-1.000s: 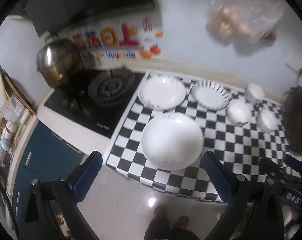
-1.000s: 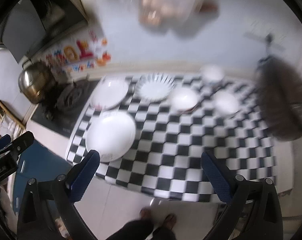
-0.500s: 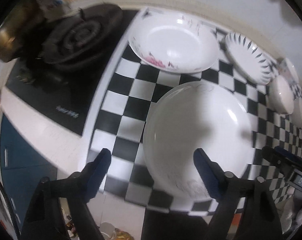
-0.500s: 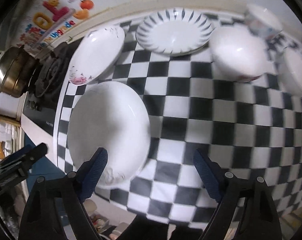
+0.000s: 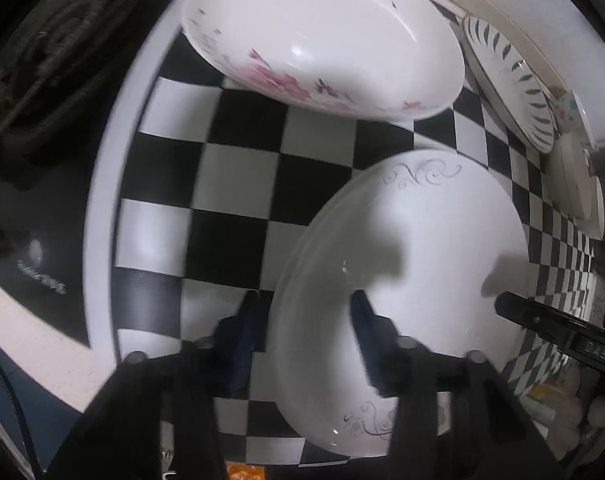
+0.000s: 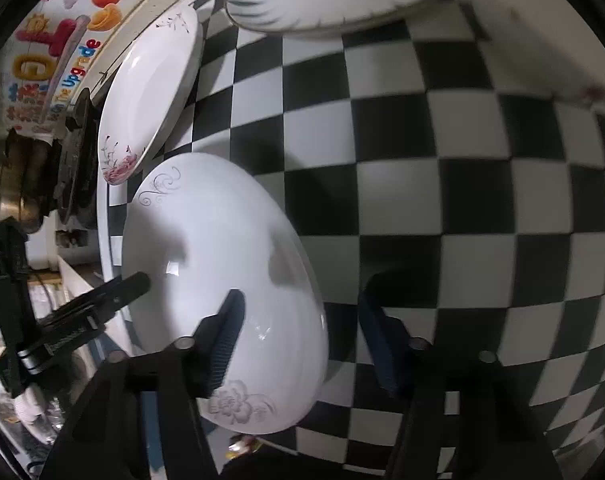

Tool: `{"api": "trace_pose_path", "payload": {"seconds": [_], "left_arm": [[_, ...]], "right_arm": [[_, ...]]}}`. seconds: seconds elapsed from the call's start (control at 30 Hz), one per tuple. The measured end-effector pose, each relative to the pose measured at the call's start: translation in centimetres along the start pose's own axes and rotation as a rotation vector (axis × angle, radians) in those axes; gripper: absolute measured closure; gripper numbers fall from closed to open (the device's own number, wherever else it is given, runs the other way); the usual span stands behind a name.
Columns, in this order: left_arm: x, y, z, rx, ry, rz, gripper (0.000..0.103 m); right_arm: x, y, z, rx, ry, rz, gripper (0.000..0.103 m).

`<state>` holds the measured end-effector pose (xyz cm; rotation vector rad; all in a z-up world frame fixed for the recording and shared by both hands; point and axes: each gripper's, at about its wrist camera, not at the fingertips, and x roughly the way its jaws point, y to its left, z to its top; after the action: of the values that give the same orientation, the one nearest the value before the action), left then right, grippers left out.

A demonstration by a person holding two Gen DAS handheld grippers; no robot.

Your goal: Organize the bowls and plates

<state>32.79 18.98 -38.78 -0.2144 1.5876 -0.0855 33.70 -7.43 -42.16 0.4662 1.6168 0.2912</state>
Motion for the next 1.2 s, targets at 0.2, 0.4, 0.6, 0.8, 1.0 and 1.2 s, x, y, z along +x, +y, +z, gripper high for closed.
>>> {"api": "trace_pose_path", "payload": {"seconds": [0.2, 0.4, 0.6, 0.8, 1.0, 1.2], "left_arm": [[-0.8, 0.2, -0.6, 0.024, -0.046, -0.014, 0.070], [-1.4, -0.6, -1.9, 0.044, -0.068, 0.017, 0.070], [-3.2, -2.6, -3.8, 0.062, -0.083, 0.010, 0.070], [-5.3, -4.0, -4.7, 0.108, -0.100, 0.000, 0.070], [-5.9, -6.6, -5.9, 0.155, -0.105, -0.017, 0.070], [-4.1, -10.9, -5.8, 0.196, -0.097, -0.019, 0.070]], "right_arm": [[0.0, -0.5, -0.2, 0.002, 0.001, 0.013, 0.085], [-0.3, -0.6, -0.2, -0.067, -0.012, -0.008, 0.086], [-1.9, -1.6, -0.5, -0.086, -0.015, -0.006, 0.086], [-4.8, -4.2, -1.4, -0.079, -0.046, 0.009, 0.086], [-8.1, -7.8, -2.1, -0.049, -0.088, 0.016, 0.087], [-10.4, -11.7, -2.7, -0.011, -0.110, 0.014, 0.087]]}}
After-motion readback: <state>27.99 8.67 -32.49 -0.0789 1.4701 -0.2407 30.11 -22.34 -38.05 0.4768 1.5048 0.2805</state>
